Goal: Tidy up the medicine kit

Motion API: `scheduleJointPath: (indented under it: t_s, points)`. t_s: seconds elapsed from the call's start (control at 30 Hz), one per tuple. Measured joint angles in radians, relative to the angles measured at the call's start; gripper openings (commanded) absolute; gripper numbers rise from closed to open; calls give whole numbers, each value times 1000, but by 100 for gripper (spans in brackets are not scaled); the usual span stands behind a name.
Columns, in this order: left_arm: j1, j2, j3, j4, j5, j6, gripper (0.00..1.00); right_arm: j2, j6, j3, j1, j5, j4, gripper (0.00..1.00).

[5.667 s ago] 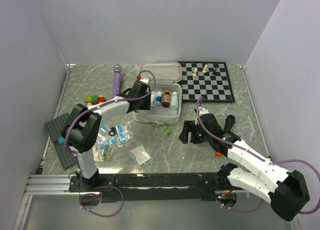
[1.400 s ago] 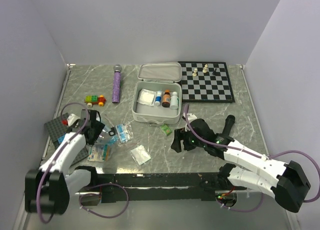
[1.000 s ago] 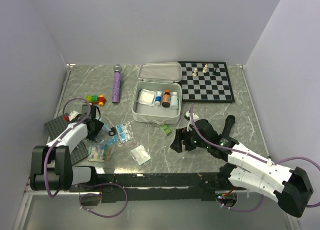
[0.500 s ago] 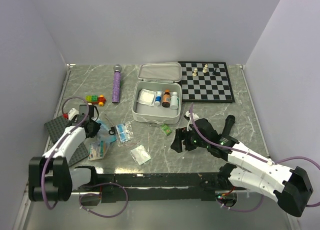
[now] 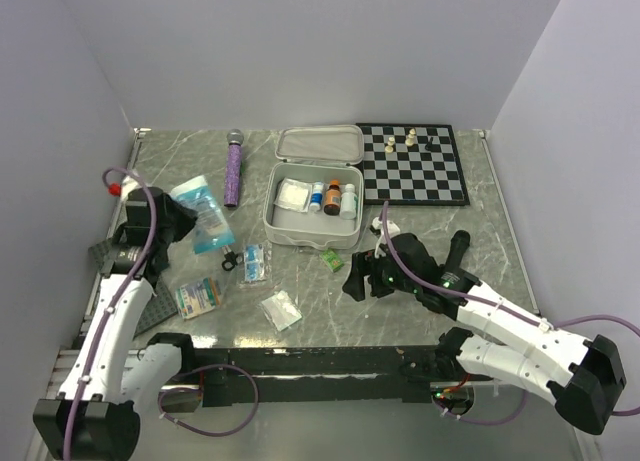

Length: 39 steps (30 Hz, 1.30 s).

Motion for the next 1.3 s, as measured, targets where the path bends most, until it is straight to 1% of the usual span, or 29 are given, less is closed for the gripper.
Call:
scheduleJointPath:
  t_s: [0.07,0.2,0.23,0.3,0.37,0.4,0.53,0.67,0.8,0.9,1.07,1.3]
  points:
    - [-52,-2,0,45,40,58,1,-4,-11,8,0,21,-13,84]
    - [-289,49,33,140,84,214,5,-30,-35,16,0,67,-37,84]
    - [-364,88,60,174,94,280,4,-37,-40,17,0,78,-42,84]
    - [-469,158,103,245,111,396,2,-53,-48,18,0,101,-52,84]
    - [-550,230,137,320,138,537,1,-65,-51,23,0,120,-69,84]
    - [-572,266,153,351,155,607,1,-69,-52,27,0,128,-78,84]
    - [-586,420,271,402,196,847,1,-103,-55,31,0,154,-111,84]
    - [-584,558,398,396,258,1099,1,-153,-58,31,0,182,-150,84]
    - [-589,627,410,360,322,1352,1,-180,-61,31,0,208,-188,85]
    - [-591,666,410,312,365,1474,1,-183,-62,33,0,217,-217,85]
    - [-591,765,449,203,428,1600,1,-183,-61,50,0,225,-240,85]
    - [-593,910,578,59,475,1673,1,-182,-53,51,0,224,-241,85]
